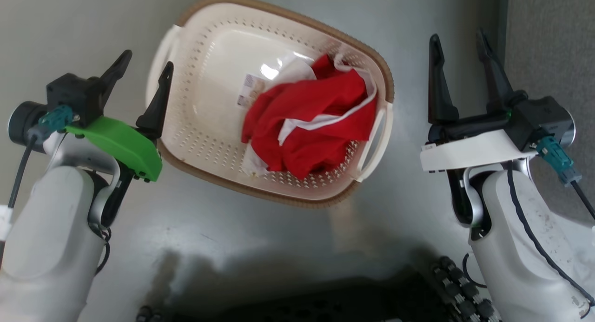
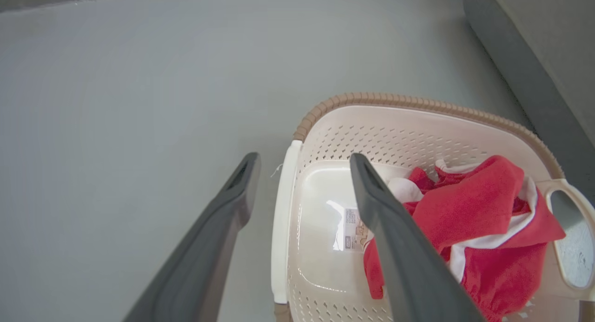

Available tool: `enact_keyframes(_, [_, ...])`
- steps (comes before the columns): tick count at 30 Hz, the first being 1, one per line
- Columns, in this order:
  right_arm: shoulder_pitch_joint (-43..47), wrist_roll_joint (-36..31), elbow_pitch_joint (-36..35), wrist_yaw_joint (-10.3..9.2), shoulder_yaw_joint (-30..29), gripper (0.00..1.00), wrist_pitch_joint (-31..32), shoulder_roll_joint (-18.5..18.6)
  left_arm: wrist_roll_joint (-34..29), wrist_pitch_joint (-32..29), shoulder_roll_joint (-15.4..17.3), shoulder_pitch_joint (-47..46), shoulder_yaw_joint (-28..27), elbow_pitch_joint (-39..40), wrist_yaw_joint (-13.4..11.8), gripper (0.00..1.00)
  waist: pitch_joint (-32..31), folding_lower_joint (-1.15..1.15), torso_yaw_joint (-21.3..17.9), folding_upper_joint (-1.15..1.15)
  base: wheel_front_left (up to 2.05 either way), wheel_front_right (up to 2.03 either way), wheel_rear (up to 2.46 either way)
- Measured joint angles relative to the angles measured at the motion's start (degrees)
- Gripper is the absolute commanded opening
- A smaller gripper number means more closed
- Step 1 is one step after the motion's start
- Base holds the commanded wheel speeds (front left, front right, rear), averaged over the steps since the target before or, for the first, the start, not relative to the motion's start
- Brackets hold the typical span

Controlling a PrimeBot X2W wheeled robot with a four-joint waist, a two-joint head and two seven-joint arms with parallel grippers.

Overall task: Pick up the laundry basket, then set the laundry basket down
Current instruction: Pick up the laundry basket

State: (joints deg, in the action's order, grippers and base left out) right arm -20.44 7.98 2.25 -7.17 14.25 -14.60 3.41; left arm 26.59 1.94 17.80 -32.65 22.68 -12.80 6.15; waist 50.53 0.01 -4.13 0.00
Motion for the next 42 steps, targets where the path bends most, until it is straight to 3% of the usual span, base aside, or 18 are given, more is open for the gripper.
enact_keyframes(7, [-1.8, 0.3, 0.0, -0.01, 0.9, 1.0, 0.0, 0.0, -0.6, -1.5, 1.6, -3.0, 1.8, -5.6, 0.5, 1.0, 3.7, 0.0, -2.2, 0.0, 0.0, 0.0, 0.0])
enact_keyframes(22, [-2.6, 3.0, 0.0, -0.01, 0.9, 1.0, 0.0, -0.1, 1.0, -1.9, 1.1, -8.5, 3.4, -17.0, 0.9, 1.0, 6.2, -0.01, -4.2, 0.0, 0.0, 0.0, 0.0])
enact_keyframes(23, [-2.6, 3.1, 0.0, -0.01, 0.9, 1.0, 0.0, -0.1, 1.0, -1.8, 1.1, -8.8, 3.4, -17.5, 0.9, 0.91, 6.2, -0.01, -4.2, 0.0, 0.0, 0.0, 0.0])
enact_keyframes(24, [-2.6, 3.1, 0.0, -0.01, 0.9, 1.0, 0.0, -0.1, 1.0, -1.8, 1.1, -9.2, 3.5, -18.1, 0.9, 0.52, 6.2, -0.01, -4.2, 0.0, 0.0, 0.0, 0.0])
enact_keyframes(26, [-2.7, 3.1, 0.0, -0.01, 0.9, 1.0, 0.0, -0.1, 0.9, -1.6, 1.1, -9.7, 3.8, -18.9, 0.9, 0.22, 6.3, -0.01, -4.2, 0.0, 0.0, 0.0, 0.0])
enact_keyframes(27, [-2.7, 3.1, 0.0, -0.01, 0.9, 1.0, 0.0, -0.1, 0.9, -1.6, 1.1, -10.0, 4.0, -19.3, 0.9, 0.01, 6.3, -0.01, -4.2, 0.0, 0.0, 0.0, 0.0])
enact_keyframes(42, [-3.7, 3.1, 0.3, -0.01, 0.5, 1.0, 0.0, -0.1, 1.4, 0.7, -0.7, -12.7, 5.2, -24.3, 1.4, 0.0, 6.3, -0.01, -3.4, 0.0, 0.0, 0.0, 0.0])
